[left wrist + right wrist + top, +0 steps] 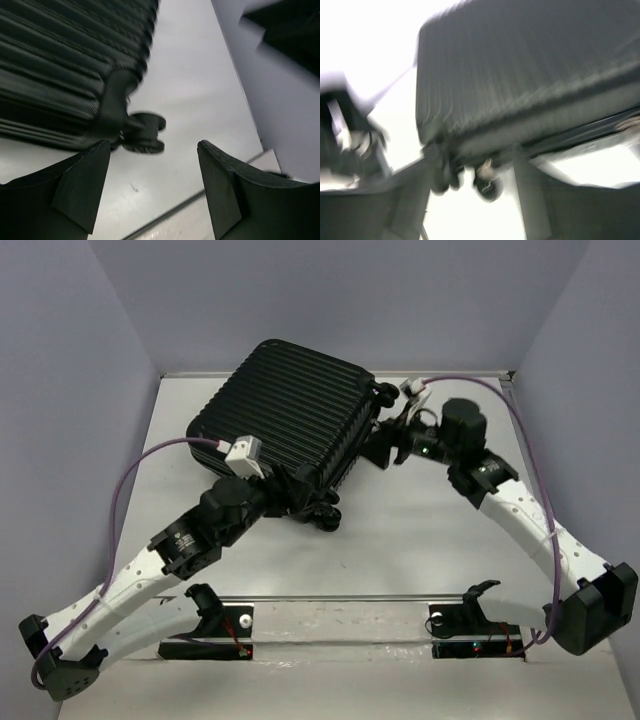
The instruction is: Pack the luggage
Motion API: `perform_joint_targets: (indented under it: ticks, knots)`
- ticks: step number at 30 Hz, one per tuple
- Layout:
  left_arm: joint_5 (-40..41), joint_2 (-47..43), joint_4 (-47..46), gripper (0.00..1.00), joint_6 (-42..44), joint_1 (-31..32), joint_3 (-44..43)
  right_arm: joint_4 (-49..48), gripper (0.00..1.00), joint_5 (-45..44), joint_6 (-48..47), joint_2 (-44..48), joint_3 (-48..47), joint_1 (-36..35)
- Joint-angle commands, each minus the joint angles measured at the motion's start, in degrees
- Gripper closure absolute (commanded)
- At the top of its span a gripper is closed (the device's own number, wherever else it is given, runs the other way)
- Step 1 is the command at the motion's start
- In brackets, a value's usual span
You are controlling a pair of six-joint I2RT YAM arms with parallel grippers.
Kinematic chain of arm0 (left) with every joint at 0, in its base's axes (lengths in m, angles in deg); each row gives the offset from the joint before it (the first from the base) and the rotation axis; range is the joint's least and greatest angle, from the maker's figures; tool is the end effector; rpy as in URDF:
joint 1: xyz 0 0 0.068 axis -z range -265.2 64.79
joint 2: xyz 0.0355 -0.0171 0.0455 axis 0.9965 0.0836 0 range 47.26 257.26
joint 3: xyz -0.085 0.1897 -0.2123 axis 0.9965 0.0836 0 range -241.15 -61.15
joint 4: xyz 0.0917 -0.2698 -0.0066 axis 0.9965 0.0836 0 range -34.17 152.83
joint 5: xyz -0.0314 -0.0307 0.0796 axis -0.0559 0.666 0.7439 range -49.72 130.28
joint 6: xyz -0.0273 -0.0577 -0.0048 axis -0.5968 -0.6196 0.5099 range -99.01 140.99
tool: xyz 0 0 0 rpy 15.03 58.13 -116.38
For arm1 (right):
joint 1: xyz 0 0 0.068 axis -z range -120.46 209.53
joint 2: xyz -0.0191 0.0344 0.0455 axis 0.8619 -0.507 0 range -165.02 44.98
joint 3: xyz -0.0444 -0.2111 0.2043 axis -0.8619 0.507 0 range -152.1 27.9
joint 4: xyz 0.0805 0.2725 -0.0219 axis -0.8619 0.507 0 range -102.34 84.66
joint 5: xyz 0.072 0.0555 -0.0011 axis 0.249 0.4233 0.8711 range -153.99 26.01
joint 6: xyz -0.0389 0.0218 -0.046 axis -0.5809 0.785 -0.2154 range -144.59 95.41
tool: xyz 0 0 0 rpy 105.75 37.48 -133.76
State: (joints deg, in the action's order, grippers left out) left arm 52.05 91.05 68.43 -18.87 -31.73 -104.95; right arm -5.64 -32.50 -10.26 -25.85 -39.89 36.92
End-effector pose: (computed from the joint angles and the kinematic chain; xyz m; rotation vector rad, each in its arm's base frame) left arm 0.1278 -0.1554 0.3469 0.0689 1.8948 -0.9676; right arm 0.2785 0.1441 0.4124 -0.5450 1.7273 0.9418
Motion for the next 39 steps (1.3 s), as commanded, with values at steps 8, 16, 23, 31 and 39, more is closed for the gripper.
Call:
perform_joint_targets:
  ticks: [8, 16, 23, 31, 39]
  knots:
    - [-7.46, 10.96, -4.86, 0.17, 11.99, -35.59, -15.61, -2.22, 0.02, -14.52, -9.93, -7.39, 9.08, -21.51]
    - [-13.27, 15.89, -5.57, 0.17, 11.90, -43.19, -18.71, -1.34, 0.09, -20.04, -11.87, -15.20, 4.87, -27.04]
    - [-13.44, 16.42, -5.13, 0.16, 14.10, -48.72, -15.19, 0.07, 0.89, -30.41, -10.55, -14.89, 5.63, -28.45]
    - [-18.62, 11.24, -5.83, 0.17, 13.93, -49.17, -8.60, 2.36, 0.93, -38.00, -6.33, -0.46, 18.82, -21.96]
    - [-18.02, 0.88, -6.27, 0.25, 10.68, -38.55, 1.68, -0.19, 0.93, -26.77, -4.92, 1.05, 20.68, -16.32]
